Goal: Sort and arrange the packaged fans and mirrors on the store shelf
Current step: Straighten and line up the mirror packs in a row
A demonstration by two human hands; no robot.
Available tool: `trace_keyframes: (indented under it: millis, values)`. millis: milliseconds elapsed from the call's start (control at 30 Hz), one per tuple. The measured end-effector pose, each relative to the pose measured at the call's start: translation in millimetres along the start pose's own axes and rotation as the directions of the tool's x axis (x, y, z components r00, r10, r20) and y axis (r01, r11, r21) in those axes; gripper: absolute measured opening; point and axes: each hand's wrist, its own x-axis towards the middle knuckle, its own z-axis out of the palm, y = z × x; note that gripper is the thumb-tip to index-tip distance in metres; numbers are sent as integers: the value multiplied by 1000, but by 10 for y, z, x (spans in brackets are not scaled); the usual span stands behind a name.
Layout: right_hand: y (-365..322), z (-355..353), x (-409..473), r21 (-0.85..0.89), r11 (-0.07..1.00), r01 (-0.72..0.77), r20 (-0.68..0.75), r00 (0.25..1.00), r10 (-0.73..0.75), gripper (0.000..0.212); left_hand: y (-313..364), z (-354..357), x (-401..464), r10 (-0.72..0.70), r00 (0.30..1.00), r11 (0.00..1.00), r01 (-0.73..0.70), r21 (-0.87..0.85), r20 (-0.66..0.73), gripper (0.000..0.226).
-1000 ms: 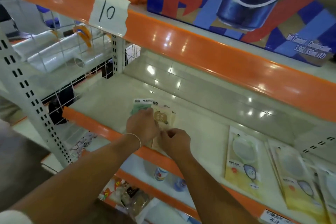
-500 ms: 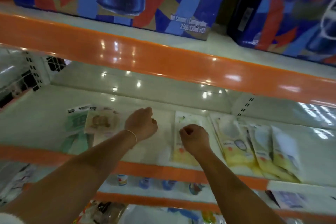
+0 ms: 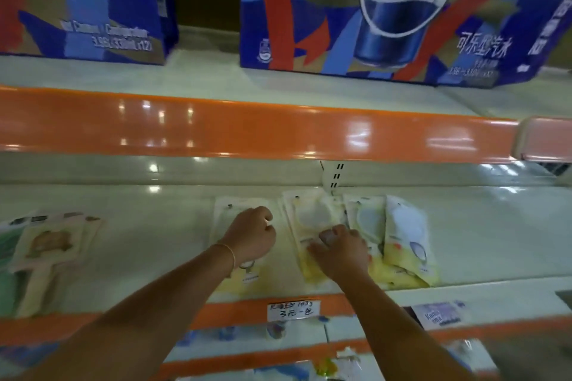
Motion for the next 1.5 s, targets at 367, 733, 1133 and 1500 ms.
trace_keyframes:
  millis: [367,733,1133,1500]
  values:
    - [158,-128,294,26,998,52,134,989,-55,100,259,450,38,-210,971,949,231,-214,117,49]
    - [153,-160,367,265,964,7,51,998,-22,33,266,488,88,-227,968,928,249,-277,109,40]
    - [-176,71,309,771,583,-258,278,959,57,12,-17,129,26,-231,966,926,180,-331,-120,33]
    - [-796,490,-132,785,605,-137,320,925,-206,6,-640,-419,-125,-384,902,859,270,-435,-199,26]
